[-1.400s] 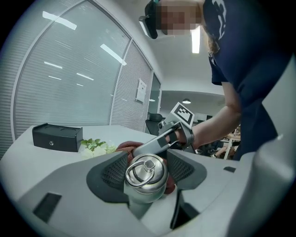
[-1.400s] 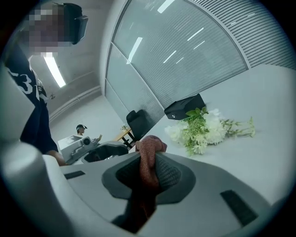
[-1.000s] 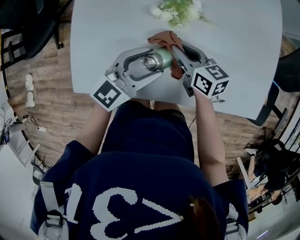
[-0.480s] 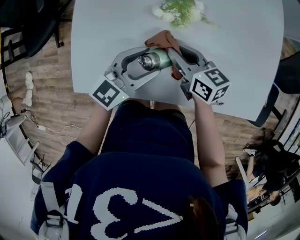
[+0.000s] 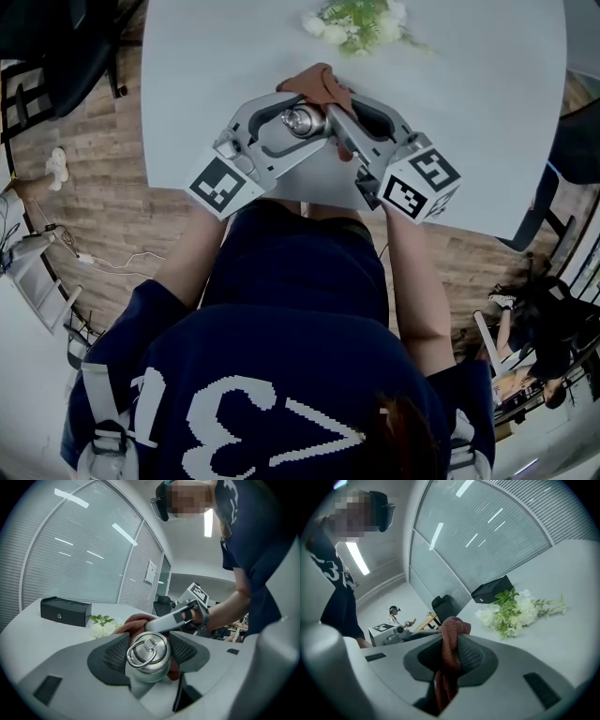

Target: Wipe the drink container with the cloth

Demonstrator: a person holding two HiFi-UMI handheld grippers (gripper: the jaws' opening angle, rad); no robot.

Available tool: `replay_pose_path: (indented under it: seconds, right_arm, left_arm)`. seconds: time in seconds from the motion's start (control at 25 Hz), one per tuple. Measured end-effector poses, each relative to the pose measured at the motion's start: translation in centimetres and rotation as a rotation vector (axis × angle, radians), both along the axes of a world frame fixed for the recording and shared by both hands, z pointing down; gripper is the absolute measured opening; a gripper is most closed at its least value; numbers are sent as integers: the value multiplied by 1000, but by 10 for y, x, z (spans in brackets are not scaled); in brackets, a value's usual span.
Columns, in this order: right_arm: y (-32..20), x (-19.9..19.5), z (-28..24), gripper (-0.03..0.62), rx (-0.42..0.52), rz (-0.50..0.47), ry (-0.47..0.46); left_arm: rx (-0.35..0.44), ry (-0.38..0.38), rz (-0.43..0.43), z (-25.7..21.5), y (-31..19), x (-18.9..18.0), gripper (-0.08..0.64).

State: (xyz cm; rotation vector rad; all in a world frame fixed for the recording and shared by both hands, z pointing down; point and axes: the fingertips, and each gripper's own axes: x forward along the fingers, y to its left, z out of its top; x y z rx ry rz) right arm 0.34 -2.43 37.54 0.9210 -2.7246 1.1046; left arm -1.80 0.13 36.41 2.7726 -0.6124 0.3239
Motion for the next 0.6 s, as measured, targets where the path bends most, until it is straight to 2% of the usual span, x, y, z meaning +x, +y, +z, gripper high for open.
replay_pose_path:
  seconds: [0.28,0.4,0.48,0.6]
  right_arm:
    - [-5,44,61,72,-67,146,159]
    - [-6,53,75,72,-81,179,213]
    - [-6,51,70,72,-75,180,193]
    - [-6,39,48,72,-41,166,104]
  left_arm:
    - [-55,29,-66,2,-8,-6,268]
    - [-82,34,-101,2,-12,-6,268]
    - [-103,32,-120,3,-14,-6,268]
    - [-124,32,-139,3,-18,-4,268]
